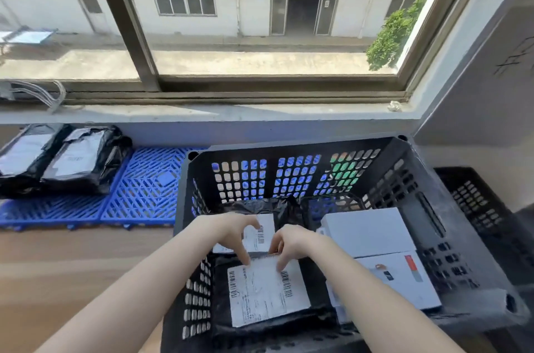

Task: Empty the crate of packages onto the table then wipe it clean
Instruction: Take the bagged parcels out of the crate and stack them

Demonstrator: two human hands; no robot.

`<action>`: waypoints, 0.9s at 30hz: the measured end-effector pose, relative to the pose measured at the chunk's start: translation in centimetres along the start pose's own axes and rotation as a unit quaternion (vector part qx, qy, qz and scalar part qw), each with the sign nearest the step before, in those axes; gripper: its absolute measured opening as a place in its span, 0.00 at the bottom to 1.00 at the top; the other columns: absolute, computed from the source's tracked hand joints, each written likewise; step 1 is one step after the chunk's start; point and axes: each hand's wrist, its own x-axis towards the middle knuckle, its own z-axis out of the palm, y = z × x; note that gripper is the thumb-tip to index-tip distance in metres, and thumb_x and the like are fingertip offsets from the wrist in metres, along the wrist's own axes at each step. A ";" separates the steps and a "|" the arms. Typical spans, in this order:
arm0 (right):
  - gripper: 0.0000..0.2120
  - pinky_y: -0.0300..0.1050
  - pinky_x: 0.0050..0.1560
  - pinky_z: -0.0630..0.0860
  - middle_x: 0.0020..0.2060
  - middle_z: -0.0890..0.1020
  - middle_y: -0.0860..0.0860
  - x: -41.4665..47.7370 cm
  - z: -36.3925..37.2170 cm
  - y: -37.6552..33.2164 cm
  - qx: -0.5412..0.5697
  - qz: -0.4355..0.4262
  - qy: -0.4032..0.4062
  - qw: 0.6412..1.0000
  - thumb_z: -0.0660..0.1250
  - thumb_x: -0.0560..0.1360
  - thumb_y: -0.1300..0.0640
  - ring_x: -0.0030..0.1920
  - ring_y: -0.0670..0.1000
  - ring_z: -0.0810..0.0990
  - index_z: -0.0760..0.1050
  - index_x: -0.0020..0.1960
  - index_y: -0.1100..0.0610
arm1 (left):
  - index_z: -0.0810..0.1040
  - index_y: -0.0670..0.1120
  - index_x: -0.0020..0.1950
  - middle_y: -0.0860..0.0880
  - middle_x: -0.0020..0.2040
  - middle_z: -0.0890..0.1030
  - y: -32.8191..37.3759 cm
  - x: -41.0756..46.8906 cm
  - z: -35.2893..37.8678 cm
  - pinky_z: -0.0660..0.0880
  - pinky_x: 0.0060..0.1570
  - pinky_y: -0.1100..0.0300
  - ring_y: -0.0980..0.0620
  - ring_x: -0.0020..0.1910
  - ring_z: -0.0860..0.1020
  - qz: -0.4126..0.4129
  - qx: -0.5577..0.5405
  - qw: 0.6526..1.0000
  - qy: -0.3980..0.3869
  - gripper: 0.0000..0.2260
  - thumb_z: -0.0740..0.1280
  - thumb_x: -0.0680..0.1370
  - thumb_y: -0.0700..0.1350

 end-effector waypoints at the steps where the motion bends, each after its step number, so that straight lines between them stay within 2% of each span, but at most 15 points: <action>1: 0.19 0.50 0.59 0.76 0.53 0.81 0.48 0.2 0.1 0.3 0.000 -0.011 0.007 1.000 0.79 0.63 0.53 0.54 0.50 0.79 0.81 0.53 0.47 | 0.60 0.59 0.75 0.52 0.64 0.75 0.1 -0.1 0.6 0.73 0.63 0.50 0.50 0.61 0.74 -0.007 -0.017 1.000 0.004 0.42 0.78 0.67 0.57; 4: 0.11 0.46 0.55 0.78 0.45 0.82 0.46 0.3 0.1 0.9 0.020 -0.046 0.039 0.998 0.78 0.64 0.55 0.49 0.48 0.80 0.80 0.43 0.47 | 0.62 0.59 0.74 0.53 0.66 0.74 0.4 -0.7 2.5 0.71 0.65 0.49 0.51 0.63 0.73 -0.029 -0.046 0.998 0.011 0.42 0.78 0.65 0.59; 7: 0.07 0.42 0.49 0.76 0.42 0.81 0.47 -0.1 -0.1 1.3 0.045 -0.083 0.040 0.995 0.76 0.68 0.57 0.44 0.46 0.77 0.79 0.41 0.51 | 0.62 0.59 0.74 0.53 0.70 0.71 0.5 -2.1 3.9 0.68 0.68 0.50 0.50 0.68 0.70 -0.043 -0.065 0.997 0.021 0.43 0.79 0.64 0.59; 9: 0.07 0.39 0.44 0.73 0.40 0.80 0.48 -0.4 -0.4 1.5 0.074 -0.094 0.033 0.992 0.75 0.69 0.58 0.42 0.46 0.75 0.77 0.39 0.51 | 0.59 0.58 0.76 0.53 0.72 0.68 0.5 -3.0 4.5 0.67 0.69 0.50 0.50 0.70 0.68 -0.044 -0.081 0.995 0.037 0.46 0.80 0.63 0.58; 12: 0.06 0.36 0.39 0.69 0.38 0.78 0.47 -1.1 -1.1 2.0 0.131 -0.102 0.048 0.985 0.74 0.70 0.58 0.38 0.45 0.73 0.77 0.40 0.53 | 0.55 0.59 0.77 0.52 0.75 0.64 0.3 -3.8 4.7 0.63 0.72 0.49 0.50 0.74 0.62 -0.042 -0.091 0.992 0.080 0.51 0.80 0.61 0.59; 16: 0.05 0.37 0.39 0.68 0.38 0.77 0.48 -2.1 -1.9 2.9 0.203 -0.101 0.065 0.972 0.72 0.72 0.60 0.38 0.46 0.72 0.75 0.41 0.54 | 0.57 0.58 0.76 0.52 0.73 0.62 1.0 -4.9 4.8 0.63 0.72 0.48 0.49 0.74 0.57 -0.034 -0.068 0.987 0.145 0.48 0.80 0.62 0.58; 21: 0.04 0.40 0.41 0.69 0.43 0.78 0.51 -2.7 -2.2 3.2 0.287 -0.089 0.121 0.946 0.69 0.74 0.59 0.43 0.49 0.75 0.74 0.43 0.54 | 0.51 0.61 0.78 0.56 0.77 0.46 1.8 -5.7 5.5 0.57 0.75 0.49 0.52 0.77 0.44 0.002 -0.063 0.963 0.261 0.53 0.80 0.60 0.59; 24: 0.04 0.40 0.38 0.67 0.40 0.76 0.50 -2.9 -2.3 3.2 0.323 -0.085 0.142 0.932 0.69 0.75 0.59 0.39 0.48 0.72 0.74 0.43 0.54 | 0.46 0.65 0.77 0.59 0.78 0.40 1.8 -5.7 5.7 0.61 0.74 0.48 0.54 0.77 0.41 0.005 -0.055 0.953 0.300 0.55 0.79 0.61 0.60; 27: 0.02 0.40 0.38 0.66 0.38 0.75 0.49 -3.2 -2.2 3.5 0.356 -0.082 0.162 0.917 0.68 0.75 0.60 0.37 0.48 0.70 0.75 0.45 0.56 | 0.46 0.66 0.77 0.61 0.78 0.38 1.6 -5.8 5.8 0.66 0.70 0.49 0.54 0.77 0.44 0.011 -0.046 0.940 0.338 0.53 0.77 0.62 0.62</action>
